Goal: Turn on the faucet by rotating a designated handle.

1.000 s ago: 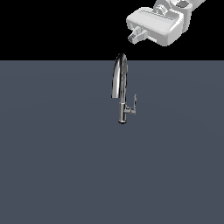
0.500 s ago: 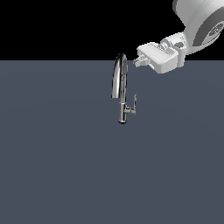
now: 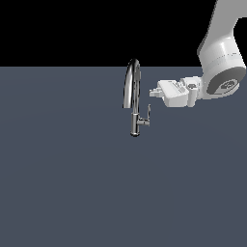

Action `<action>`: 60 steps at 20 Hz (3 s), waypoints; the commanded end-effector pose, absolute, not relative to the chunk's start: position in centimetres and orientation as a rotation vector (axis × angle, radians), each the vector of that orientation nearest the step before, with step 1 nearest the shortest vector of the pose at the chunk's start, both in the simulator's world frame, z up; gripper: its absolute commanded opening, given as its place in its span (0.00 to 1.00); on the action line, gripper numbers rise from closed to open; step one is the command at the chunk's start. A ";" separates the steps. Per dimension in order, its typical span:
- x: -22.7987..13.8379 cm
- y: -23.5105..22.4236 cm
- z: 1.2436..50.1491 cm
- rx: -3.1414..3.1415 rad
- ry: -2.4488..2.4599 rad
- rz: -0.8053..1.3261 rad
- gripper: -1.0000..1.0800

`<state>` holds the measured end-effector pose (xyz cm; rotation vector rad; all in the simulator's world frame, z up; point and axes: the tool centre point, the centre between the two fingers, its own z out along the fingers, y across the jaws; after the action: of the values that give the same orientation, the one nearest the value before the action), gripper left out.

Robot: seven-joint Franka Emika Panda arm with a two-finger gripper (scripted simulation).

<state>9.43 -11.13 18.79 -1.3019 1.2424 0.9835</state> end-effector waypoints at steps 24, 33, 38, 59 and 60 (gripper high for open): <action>8.8 -10.7 13.1 -1.036 1.310 1.032 0.00; 6.7 -10.2 13.7 -1.035 1.310 1.032 0.00; 5.5 -9.9 14.0 -1.035 1.310 1.032 0.00; 1.5 -8.3 10.6 -1.047 1.294 1.026 0.00; 1.2 -8.4 9.9 -1.045 1.296 1.027 0.00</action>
<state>2.08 -8.26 11.95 -1.0585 1.2756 1.0155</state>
